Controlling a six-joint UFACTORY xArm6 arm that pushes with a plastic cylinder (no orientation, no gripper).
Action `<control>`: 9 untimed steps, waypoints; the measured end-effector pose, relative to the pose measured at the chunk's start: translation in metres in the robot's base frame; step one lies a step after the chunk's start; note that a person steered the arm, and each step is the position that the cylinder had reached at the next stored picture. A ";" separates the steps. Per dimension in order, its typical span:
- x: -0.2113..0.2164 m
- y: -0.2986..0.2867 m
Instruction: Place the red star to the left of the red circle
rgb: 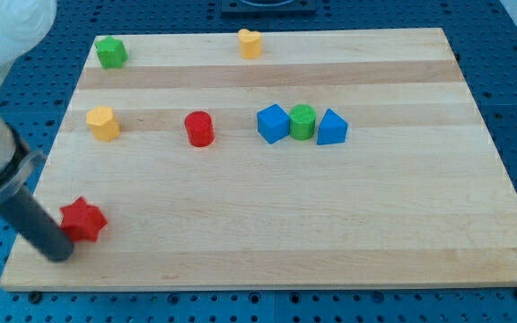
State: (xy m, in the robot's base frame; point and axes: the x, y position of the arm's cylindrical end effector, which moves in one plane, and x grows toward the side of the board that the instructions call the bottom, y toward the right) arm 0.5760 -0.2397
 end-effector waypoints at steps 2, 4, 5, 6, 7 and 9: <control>-0.065 0.002; -0.019 0.021; -0.046 0.048; -0.092 0.063; -0.108 0.073; -0.064 0.038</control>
State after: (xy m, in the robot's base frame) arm 0.5118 -0.2012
